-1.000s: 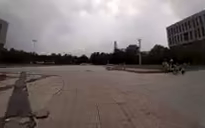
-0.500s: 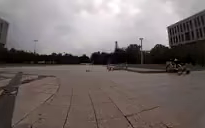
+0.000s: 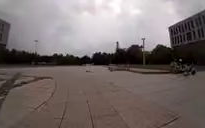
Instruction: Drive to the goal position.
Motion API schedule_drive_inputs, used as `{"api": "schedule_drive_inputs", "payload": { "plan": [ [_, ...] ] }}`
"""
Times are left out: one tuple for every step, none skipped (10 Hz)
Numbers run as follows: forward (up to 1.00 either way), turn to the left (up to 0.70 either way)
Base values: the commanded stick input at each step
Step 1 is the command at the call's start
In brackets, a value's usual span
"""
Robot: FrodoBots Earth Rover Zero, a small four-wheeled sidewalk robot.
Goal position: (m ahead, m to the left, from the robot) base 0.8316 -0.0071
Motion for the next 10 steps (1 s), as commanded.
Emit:
{"api": "schedule_drive_inputs", "payload": {
  "plan": [
    [0.70, 0.00],
    [0.70, 0.00],
    [0.70, 0.00],
    [0.70, 0.00],
    [0.70, 0.00],
    [0.70, 0.08],
    [0.70, 0.16],
    [0.70, 0.22],
    [0.70, 0.25],
    [0.70, 0.28]
  ]
}}
